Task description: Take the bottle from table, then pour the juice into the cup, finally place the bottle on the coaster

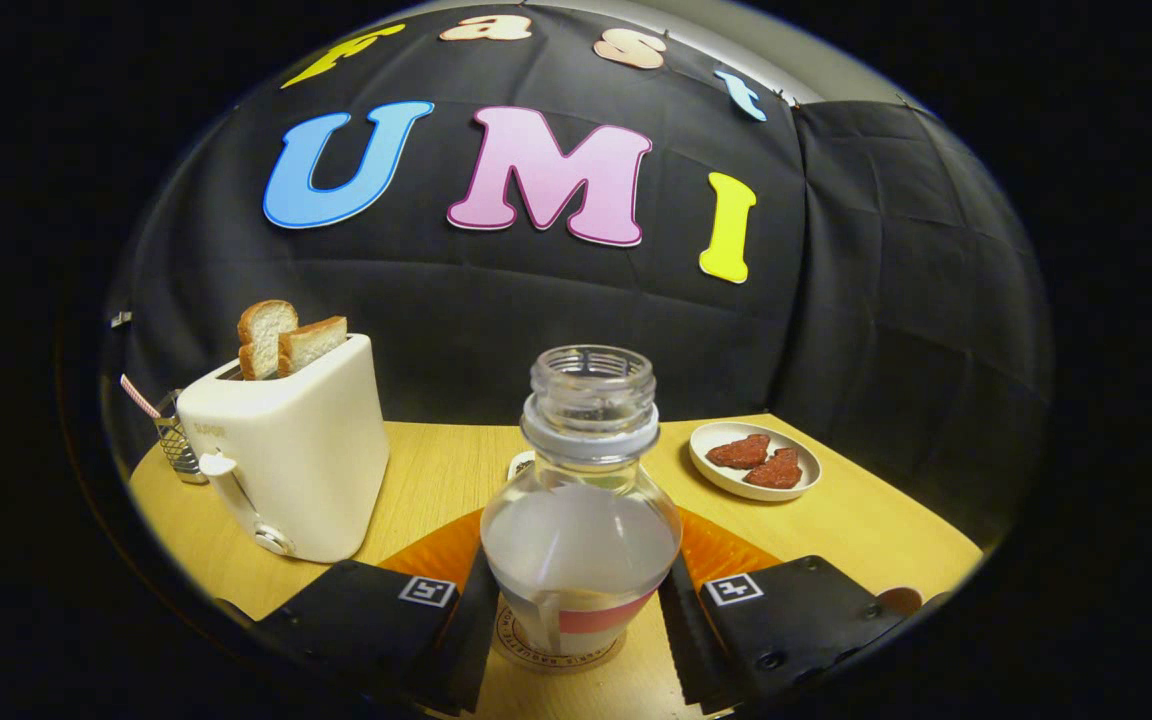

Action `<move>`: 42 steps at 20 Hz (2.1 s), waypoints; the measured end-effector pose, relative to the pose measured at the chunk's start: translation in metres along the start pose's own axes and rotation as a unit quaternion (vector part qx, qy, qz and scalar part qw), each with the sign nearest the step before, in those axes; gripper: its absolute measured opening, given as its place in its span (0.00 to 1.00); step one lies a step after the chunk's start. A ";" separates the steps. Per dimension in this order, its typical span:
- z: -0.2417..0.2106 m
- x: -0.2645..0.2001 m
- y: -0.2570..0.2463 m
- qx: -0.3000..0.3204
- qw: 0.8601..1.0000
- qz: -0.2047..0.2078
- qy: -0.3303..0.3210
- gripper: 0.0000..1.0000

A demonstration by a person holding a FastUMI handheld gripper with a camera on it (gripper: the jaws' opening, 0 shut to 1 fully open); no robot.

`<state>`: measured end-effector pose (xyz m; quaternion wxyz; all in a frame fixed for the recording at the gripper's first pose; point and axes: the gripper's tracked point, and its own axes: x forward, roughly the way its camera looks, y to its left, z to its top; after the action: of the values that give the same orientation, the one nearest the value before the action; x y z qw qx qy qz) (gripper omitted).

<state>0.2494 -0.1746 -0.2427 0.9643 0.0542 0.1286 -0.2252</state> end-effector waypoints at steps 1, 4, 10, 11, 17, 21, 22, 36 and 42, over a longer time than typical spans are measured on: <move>-0.003 0.004 -0.001 0.006 1.000 0.003 0.005 0.76; -0.013 0.006 0.006 0.008 1.000 0.024 0.019 0.77; -0.012 0.006 0.006 0.011 0.999 0.030 0.017 0.87; -0.010 0.004 0.009 0.011 0.999 0.033 0.016 0.99; -0.012 -0.020 0.001 0.018 0.999 0.027 0.033 0.98; -0.014 -0.047 -0.015 0.008 0.999 0.025 0.033 0.98; -0.014 -0.053 -0.015 -0.001 0.999 0.030 0.030 0.98; 0.058 -0.184 -0.016 -0.014 0.997 0.073 -0.031 0.97; 0.099 -0.257 -0.036 -0.001 0.995 0.081 -0.065 0.97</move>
<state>0.0328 -0.1147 -0.0790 0.9857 0.0487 0.0607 -0.1492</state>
